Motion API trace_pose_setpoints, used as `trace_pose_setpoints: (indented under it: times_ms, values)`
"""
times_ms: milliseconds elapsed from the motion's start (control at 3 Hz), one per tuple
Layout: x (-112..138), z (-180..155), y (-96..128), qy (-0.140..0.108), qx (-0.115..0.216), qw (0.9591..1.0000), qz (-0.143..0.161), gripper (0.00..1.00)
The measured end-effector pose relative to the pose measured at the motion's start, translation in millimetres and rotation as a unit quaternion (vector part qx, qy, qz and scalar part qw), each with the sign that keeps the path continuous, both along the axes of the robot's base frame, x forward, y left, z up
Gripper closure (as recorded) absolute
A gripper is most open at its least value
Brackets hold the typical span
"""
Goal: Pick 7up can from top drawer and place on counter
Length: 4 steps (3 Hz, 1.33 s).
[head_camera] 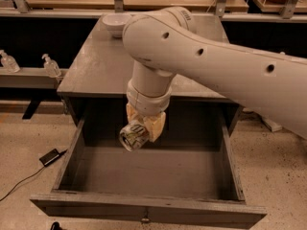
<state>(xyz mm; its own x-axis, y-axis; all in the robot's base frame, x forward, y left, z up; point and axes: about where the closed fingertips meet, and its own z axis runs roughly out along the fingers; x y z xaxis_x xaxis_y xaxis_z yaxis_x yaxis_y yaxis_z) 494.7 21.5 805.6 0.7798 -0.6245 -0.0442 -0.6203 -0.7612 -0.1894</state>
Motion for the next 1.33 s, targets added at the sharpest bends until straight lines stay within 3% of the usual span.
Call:
trace_pose_setpoints:
  times_ms: [333, 667, 1000, 1333]
  values:
    - [-0.7, -1.4, -0.2, 0.001, -0.001, 1.0000, 0.000, 1.00]
    - [12.7, 5.3, -1.1, -0.016, 0.019, 0.9997, 0.003, 1.00]
    - [41.4, 24.2, -6.2, -0.050, 0.079, 0.9956, 0.006, 1.00]
    - [68.8, 69.0, -17.3, -0.095, 0.200, 0.9746, 0.037, 1.00]
